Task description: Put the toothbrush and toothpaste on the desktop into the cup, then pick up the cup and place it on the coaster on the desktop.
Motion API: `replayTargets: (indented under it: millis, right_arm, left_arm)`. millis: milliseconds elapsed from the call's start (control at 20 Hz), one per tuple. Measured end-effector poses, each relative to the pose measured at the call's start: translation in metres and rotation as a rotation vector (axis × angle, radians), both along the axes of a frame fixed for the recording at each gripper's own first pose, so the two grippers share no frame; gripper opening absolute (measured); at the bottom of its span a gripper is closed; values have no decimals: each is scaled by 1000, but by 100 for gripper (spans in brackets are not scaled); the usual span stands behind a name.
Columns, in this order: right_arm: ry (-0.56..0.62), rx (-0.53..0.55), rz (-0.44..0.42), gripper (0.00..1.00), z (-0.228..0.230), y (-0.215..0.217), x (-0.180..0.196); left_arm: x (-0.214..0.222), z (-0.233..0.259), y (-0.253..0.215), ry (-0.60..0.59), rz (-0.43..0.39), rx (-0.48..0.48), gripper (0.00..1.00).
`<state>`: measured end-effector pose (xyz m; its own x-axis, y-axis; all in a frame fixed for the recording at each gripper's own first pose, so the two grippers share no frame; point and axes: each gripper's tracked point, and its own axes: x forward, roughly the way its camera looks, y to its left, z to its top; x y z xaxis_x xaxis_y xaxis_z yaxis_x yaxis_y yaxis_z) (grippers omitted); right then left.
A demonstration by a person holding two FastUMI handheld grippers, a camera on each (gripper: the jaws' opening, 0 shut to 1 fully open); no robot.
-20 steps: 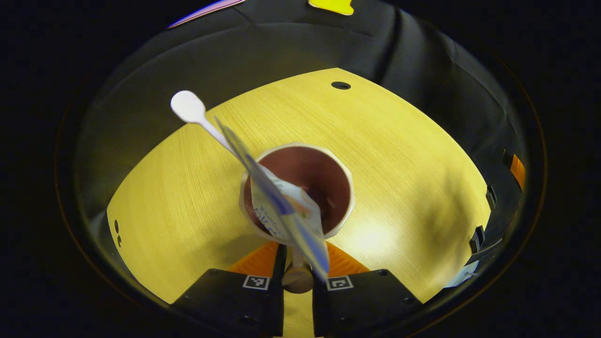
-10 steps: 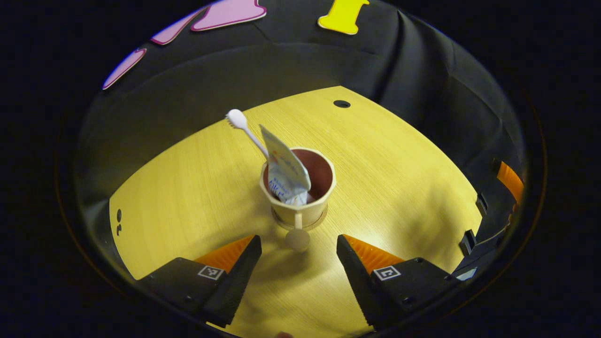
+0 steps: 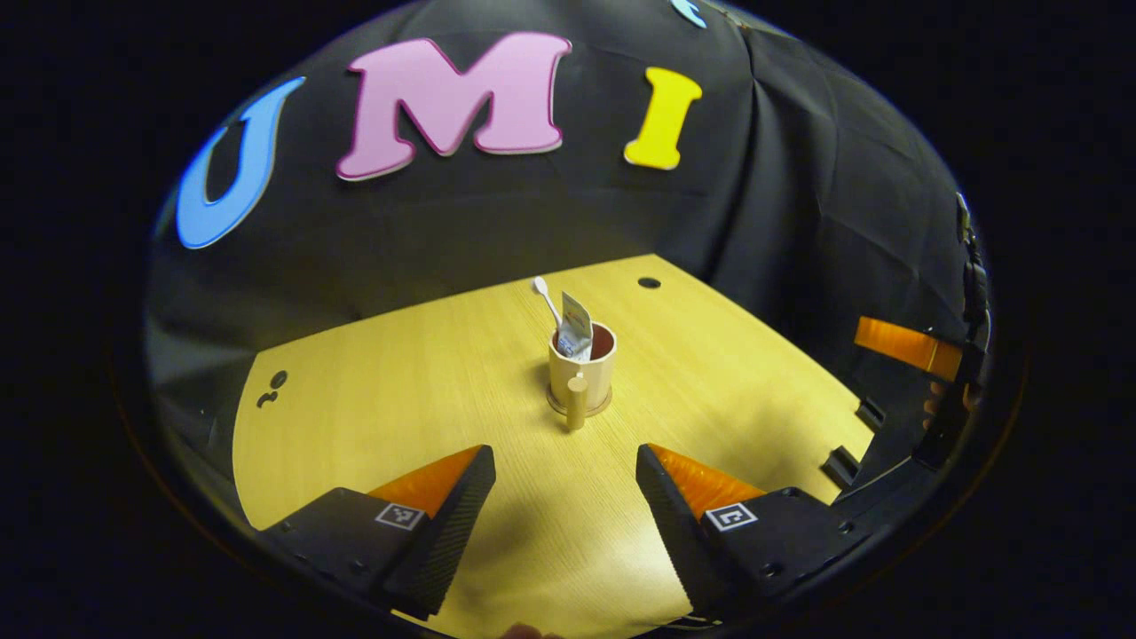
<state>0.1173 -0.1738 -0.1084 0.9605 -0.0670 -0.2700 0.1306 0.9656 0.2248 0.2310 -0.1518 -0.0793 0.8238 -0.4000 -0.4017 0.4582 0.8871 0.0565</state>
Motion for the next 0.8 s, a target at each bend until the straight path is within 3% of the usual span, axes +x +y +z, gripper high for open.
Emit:
replayTargets:
  millis: [350,500,600,800]
  right_arm:
    - [-14,-33,29,98,16,45,-58]
    - [-9,-57,41,98,15,63,-90]
    - [-24,-57,51,98,18,74,-109]
    - [-38,-61,45,98,23,90,-140]
  left_arm:
    - [-104,25,78,-187,142,-102,99]
    - [-139,35,112,-301,240,-101,99]
    - [-165,36,111,-347,236,-103,99]
    - [-210,23,95,-326,200,-132,99]
